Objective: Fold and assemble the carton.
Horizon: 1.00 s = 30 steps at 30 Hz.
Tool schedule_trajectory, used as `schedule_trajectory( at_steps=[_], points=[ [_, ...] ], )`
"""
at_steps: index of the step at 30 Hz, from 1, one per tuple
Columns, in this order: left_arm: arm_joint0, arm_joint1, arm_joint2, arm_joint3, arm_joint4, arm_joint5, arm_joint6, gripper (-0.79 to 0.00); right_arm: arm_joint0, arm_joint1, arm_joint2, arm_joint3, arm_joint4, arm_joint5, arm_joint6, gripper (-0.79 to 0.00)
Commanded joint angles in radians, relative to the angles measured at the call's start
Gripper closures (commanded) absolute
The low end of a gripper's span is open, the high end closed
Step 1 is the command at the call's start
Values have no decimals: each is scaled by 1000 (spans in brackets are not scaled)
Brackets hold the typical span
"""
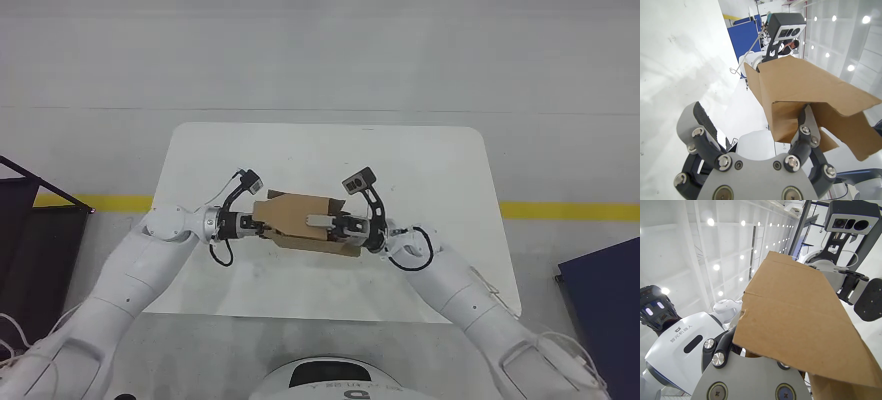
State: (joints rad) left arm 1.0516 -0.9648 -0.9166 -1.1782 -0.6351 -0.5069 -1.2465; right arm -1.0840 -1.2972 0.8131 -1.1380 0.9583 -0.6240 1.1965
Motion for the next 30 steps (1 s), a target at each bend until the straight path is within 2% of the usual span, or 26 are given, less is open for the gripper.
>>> schedule_trajectory(
  at_steps=[1,7,15,17,19,22,30],
  points=[
    [1,-1,0,1,13,3,5,-785,-2,-3,14,6,34,19,18,0],
    [8,-3,-24,-1,-23,-7,-1,-785,-3,-4,19,8,38,24,24,0],
    [37,15,-122,7,-104,-38,-29,-785,-3,-4,19,8,38,24,24,0],
    [37,15,-122,7,-104,-38,-29,-785,-14,-5,22,-8,55,31,11,0],
    [37,15,-122,7,-104,-38,-29,-785,-43,-9,35,-35,158,45,43,0],
    [37,15,-122,7,-104,-38,-29,-785,-52,-16,50,1,236,82,82,0],
    [37,15,-122,7,-104,-38,-29,-785,-38,-49,50,112,259,87,86,0]
  ],
)
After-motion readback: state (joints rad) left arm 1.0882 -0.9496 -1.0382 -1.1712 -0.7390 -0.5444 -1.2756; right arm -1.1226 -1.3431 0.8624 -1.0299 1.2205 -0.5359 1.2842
